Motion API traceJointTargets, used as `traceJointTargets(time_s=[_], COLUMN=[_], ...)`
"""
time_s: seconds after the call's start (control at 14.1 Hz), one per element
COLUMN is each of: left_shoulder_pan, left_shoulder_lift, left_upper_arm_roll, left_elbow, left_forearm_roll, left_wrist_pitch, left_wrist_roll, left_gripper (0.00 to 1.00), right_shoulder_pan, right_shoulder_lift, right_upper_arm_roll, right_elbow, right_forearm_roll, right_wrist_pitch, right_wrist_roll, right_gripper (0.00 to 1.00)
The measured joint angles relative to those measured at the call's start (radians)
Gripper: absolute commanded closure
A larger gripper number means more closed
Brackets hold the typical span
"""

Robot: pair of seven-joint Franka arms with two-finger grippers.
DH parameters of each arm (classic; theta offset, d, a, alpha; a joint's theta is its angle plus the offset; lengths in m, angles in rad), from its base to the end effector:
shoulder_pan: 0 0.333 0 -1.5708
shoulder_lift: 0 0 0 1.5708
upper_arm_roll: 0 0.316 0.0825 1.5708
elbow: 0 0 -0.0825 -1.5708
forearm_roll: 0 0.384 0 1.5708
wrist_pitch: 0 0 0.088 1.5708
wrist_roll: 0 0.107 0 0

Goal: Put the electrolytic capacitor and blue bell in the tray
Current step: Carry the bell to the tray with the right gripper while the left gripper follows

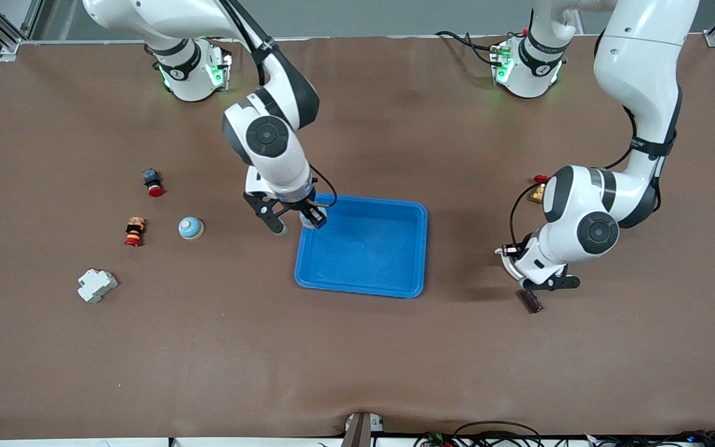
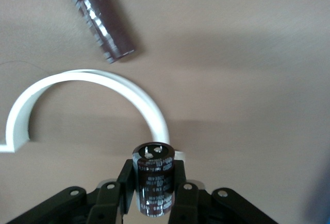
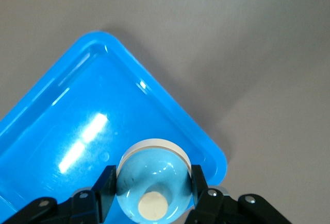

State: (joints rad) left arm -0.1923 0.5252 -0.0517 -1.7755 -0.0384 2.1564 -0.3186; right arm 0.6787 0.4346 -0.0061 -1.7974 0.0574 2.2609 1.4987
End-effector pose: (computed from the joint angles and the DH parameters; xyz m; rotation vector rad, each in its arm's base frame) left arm 0.6239 -0.1545 0.2524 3.1136 0.1608 -0.2404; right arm 0.5094 0.4081 0.3098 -2.8133 1.2926 0.0370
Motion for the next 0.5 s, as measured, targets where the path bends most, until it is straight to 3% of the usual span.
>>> traceJointTargets(time_s=[0.28,0.5], left_shoulder_pan=[-0.117,-0.190], left_shoulder_lift=[0.001,0.001], left_upper_arm_roll=[-0.008,-0.009], left_elbow=[0.069,0.085], left_forearm_roll=[-0.010,-0.076], left_wrist_pitch=[-0.017,-0.017], left_wrist_roll=[-0.319,-0.456], left_gripper=[0.95,0.95], right_shoulder_pan=[0.038,0.043], right_shoulder_lift=[0.091,0.152], right_upper_arm_roll=[0.000,-0.001], right_elbow=[0.054,0.085], right_forearm_roll=[-0.001,-0.001], right_wrist_pitch=[0.006,0.055], right_wrist_roll=[0.068,0.091], right_gripper=[1.00,1.00])
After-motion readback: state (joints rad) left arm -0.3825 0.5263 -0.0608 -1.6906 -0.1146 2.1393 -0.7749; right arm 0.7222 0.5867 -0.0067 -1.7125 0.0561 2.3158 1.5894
